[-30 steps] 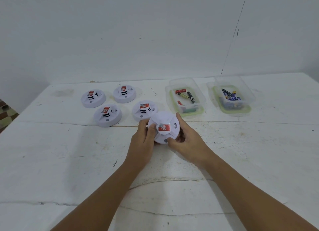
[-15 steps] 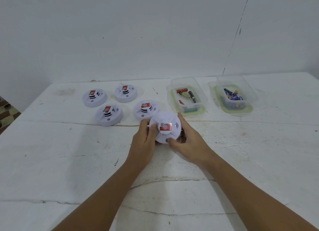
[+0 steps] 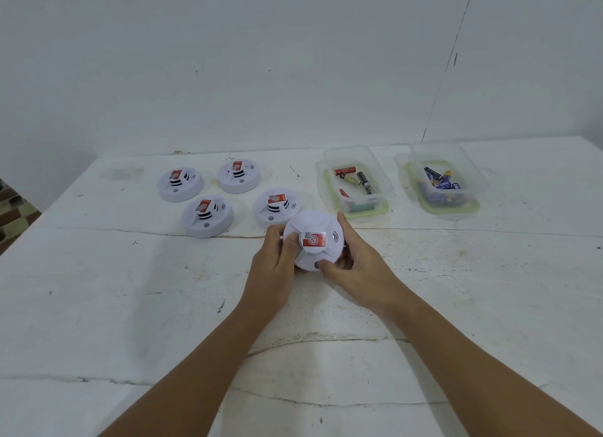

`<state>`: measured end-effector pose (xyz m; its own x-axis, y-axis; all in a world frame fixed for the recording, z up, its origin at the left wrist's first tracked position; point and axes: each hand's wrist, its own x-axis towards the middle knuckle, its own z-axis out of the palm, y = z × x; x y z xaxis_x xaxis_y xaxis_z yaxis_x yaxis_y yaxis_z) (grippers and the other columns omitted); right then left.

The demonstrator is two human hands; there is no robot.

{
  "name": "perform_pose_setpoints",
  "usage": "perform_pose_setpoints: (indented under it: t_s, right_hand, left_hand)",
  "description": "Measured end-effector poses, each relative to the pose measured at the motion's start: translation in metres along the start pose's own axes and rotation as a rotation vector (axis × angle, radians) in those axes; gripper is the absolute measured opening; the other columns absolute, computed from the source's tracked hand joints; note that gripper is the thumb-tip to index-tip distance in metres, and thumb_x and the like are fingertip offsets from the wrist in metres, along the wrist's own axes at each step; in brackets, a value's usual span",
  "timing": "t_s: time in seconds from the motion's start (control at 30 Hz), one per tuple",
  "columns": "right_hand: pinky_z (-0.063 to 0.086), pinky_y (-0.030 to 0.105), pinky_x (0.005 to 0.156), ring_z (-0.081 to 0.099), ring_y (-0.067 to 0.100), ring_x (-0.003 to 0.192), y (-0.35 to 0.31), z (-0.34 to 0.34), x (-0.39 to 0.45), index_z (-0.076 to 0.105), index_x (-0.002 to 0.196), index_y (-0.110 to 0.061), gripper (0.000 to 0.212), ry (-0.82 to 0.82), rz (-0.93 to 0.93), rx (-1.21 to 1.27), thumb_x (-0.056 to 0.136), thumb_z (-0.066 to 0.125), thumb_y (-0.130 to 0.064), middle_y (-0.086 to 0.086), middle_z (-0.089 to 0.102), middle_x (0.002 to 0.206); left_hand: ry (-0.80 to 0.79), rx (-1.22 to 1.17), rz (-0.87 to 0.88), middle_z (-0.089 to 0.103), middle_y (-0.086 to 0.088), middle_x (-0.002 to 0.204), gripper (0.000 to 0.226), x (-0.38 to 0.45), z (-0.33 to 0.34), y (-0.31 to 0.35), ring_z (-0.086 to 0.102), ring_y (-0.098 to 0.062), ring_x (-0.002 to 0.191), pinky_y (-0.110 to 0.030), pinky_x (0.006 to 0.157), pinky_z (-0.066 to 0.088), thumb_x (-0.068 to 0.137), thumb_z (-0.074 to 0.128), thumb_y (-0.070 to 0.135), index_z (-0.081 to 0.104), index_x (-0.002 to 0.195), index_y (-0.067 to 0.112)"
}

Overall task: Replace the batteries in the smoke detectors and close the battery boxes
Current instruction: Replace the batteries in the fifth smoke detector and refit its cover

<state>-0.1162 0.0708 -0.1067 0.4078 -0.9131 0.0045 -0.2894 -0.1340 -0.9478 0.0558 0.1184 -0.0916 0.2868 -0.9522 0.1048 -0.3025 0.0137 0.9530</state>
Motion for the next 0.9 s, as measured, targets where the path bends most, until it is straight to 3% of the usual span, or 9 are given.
perform_pose_setpoints:
  t_s: [0.17, 0.33, 0.7, 0.9]
  right_hand:
    - [0.057, 0.035, 0.087, 0.062, 0.01, 0.092, -0.0019, -0.0017, -0.0018, 0.019, 0.164, -0.037, 0.098, -0.011, 0.01, 0.011, 0.081, 0.07, -0.041, -0.009, 0.069, 0.12]
    - [0.058, 0.048, 0.097, 0.067, 0.016, 0.109, -0.0066, -0.0009, -0.0028, 0.021, 0.164, -0.035, 0.097, -0.004, 0.018, -0.024, 0.08, 0.07, -0.039, -0.011, 0.066, 0.13]
    - [0.056, 0.052, 0.1, 0.066, 0.016, 0.118, -0.0075, -0.0002, -0.0036, 0.021, 0.163, -0.033, 0.095, 0.002, 0.013, -0.062, 0.082, 0.069, -0.037, -0.011, 0.064, 0.136]
    - [0.056, 0.051, 0.101, 0.066, 0.015, 0.12, -0.0056, 0.0001, -0.0033, 0.02, 0.163, -0.036, 0.096, -0.01, 0.011, -0.065, 0.081, 0.07, -0.038, -0.013, 0.062, 0.138]
  left_hand:
    - [0.004, -0.004, -0.006, 0.07, 0.012, 0.094, 0.017, 0.0, 0.0007, -0.0006, 0.061, 0.001, 0.076, -0.017, 0.063, 0.047, 0.11, 0.045, 0.032, 0.059, 0.116, 0.026]
    - [-0.01, 0.025, 0.005, 0.07, 0.008, 0.094, 0.02, -0.0002, -0.0004, -0.0013, 0.058, 0.0, 0.067, -0.016, 0.058, 0.044, 0.11, 0.043, 0.033, 0.057, 0.12, 0.025]
    - [-0.015, 0.029, -0.009, 0.07, 0.009, 0.097, 0.019, -0.0001, 0.001, -0.0003, 0.06, 0.002, 0.072, -0.015, 0.059, 0.045, 0.11, 0.044, 0.031, 0.058, 0.12, 0.023]
    - [-0.014, 0.055, -0.018, 0.07, 0.011, 0.093, 0.017, 0.0003, 0.0008, -0.0017, 0.064, -0.011, 0.076, -0.032, 0.064, 0.052, 0.109, 0.044, 0.033, 0.058, 0.117, 0.027]
